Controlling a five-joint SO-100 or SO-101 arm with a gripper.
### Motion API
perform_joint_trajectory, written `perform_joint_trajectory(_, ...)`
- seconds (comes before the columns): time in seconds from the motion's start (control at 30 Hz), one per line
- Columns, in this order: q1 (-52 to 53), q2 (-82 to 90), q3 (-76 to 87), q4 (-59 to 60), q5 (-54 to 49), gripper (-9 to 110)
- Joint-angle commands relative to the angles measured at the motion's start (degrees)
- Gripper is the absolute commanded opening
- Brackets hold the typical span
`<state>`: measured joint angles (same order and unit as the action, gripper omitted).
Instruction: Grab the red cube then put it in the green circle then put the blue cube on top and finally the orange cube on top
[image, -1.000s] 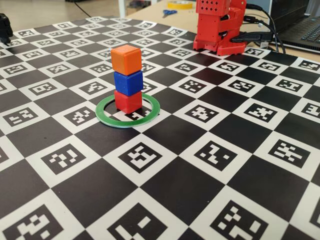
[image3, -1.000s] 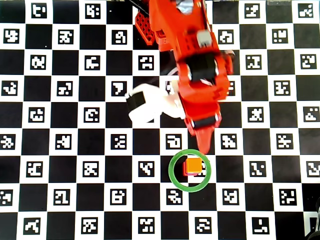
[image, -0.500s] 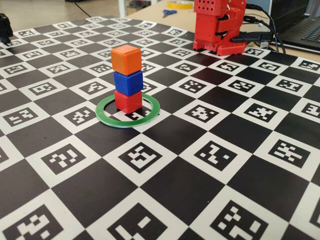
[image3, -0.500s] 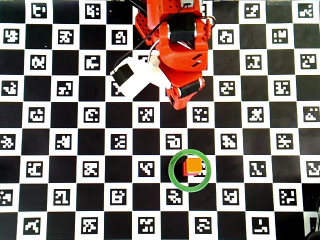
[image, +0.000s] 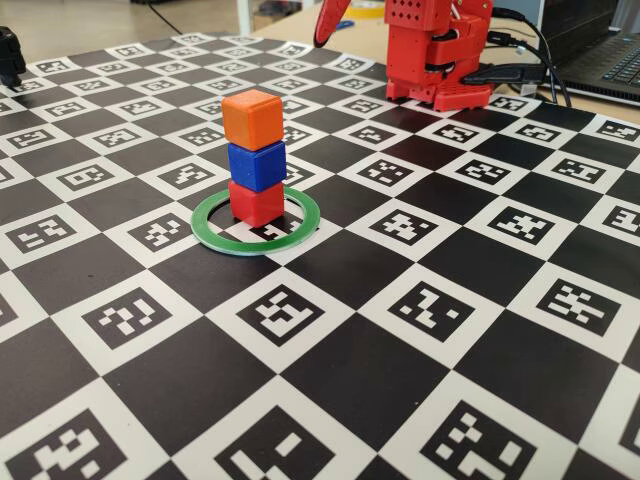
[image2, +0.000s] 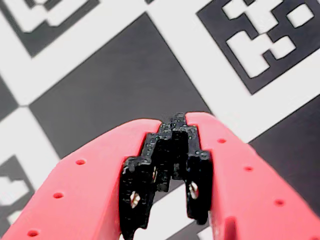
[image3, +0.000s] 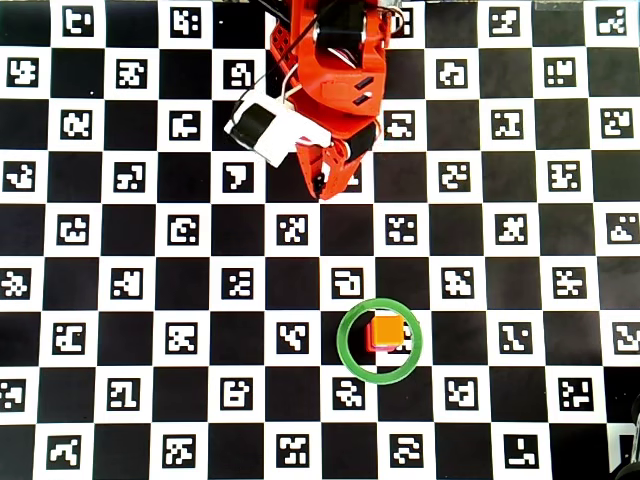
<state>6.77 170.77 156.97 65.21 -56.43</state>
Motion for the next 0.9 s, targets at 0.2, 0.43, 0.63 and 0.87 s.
perform_joint_trajectory(0.2, 0.0, 17.75, 12.04, 6.33, -10.63, -6)
perform_joint_trajectory(0.43, -0.7, 20.74, 17.67, 11.16, -17.4, -6)
perform_joint_trajectory(0.63, -1.32, 21.62, 21.8, 13.27, -20.57, -5)
perform_joint_trajectory(0.87, -1.58, 21.71, 25.49, 11.69, -25.84, -5)
